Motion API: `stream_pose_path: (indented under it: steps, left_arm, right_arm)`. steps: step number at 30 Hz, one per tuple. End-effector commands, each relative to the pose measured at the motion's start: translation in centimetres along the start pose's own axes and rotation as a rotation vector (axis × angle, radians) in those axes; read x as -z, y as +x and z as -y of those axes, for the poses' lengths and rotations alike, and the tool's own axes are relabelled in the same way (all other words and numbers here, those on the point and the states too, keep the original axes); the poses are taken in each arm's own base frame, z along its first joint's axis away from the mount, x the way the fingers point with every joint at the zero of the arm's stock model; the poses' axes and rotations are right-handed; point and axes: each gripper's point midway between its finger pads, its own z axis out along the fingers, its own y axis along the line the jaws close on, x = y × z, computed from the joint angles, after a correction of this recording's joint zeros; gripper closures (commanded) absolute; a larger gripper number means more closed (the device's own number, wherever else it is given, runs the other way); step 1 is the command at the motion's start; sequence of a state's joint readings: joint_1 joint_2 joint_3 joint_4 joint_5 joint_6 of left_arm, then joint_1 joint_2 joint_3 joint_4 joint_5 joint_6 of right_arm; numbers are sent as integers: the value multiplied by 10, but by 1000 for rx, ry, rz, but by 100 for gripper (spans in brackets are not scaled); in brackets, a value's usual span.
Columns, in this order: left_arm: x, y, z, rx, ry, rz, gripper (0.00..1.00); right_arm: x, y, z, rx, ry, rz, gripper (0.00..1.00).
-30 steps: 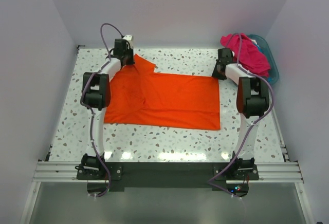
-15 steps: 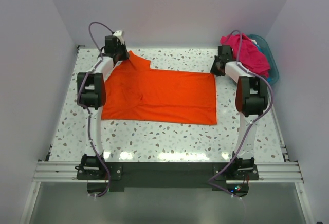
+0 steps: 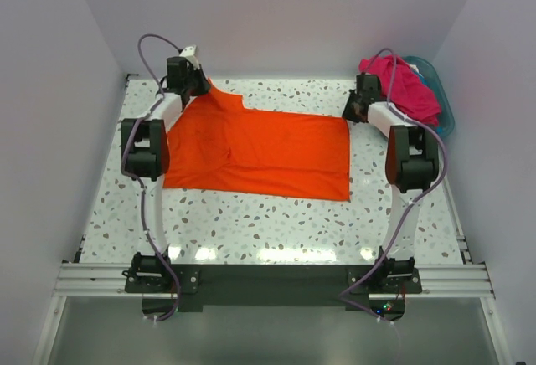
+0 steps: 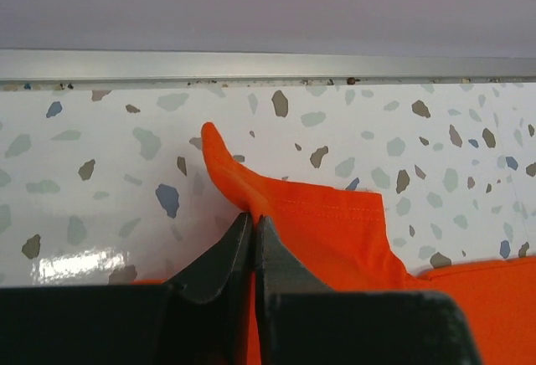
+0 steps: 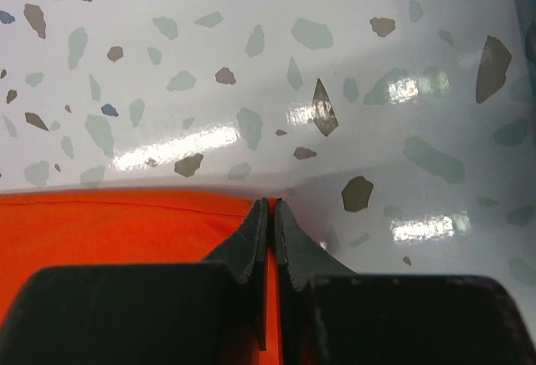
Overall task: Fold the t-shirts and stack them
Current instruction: Fold the tshirt
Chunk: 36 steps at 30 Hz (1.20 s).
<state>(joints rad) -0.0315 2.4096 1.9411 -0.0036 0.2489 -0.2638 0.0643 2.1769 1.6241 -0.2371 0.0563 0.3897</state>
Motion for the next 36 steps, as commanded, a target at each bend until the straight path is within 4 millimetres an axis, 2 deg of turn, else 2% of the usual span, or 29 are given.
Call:
stream_pose_path:
  steps: [1,2,4,9,10,12,14,15,17,18,19,20,22,23,25,26,28,29,31,36]
  left_arm:
    - [34,-58,6,4,14,142,100]
    - [42,-64,10,4,19,155,100]
    - [48,-58,7,11,8,147,100]
    - [68,-55,11,30,-6,141,100]
    - [71,-53,10,41,-14,138,100]
    - [82,-44,9,71,-33,133,100]
    - [93,-44,9,102,-53,146,100]
    - [96,-29,7,134,-66,124,100]
    - [106,-14,1,175,-112,99,100]
    - [110,-10,-1,180,-125,94,100]
    - [120,-15,1,180,-134,110,100]
    - [124,-2,-5,190,-167,91,100]
    - [137,-2,-6,192,-188,101,100]
    - [141,11,-9,204,-207,79,100]
    - [149,13,-8,215,-211,80,100]
    - [152,22,-9,225,-223,64,100]
    - [162,20,-9,235,-235,76,100]
    - [165,28,-13,249,-260,63,100]
    - [174,28,-16,261,-290,72,100]
    - [189,34,-17,301,-321,71,100]
  right_arm:
    - [34,-38,-15,-26,-63,120,100]
    - [40,-42,-15,-28,-68,132,100]
    - [42,-34,-13,-31,-68,123,100]
    - [58,-27,-10,-50,-72,124,100]
    - [59,-19,-7,-53,-67,109,100]
    - [66,-19,-8,-66,-72,119,100]
    - [69,-10,-3,-75,-61,112,100]
    - [74,-10,-3,-91,-62,118,100]
    - [76,1,0,-99,-60,94,100]
    - [79,4,1,-101,-63,89,100]
    - [84,9,4,-105,-59,86,100]
    - [86,12,4,-107,-62,86,100]
    - [94,18,7,-109,-60,85,100]
    - [96,21,8,-116,-61,83,100]
    - [99,31,10,-125,-65,69,100]
    - [103,31,10,-134,-70,75,100]
    - [106,40,11,-140,-77,65,100]
    - [109,41,12,-144,-79,67,100]
    - [110,49,14,-147,-79,53,100]
    - [117,55,15,-162,-85,53,100]
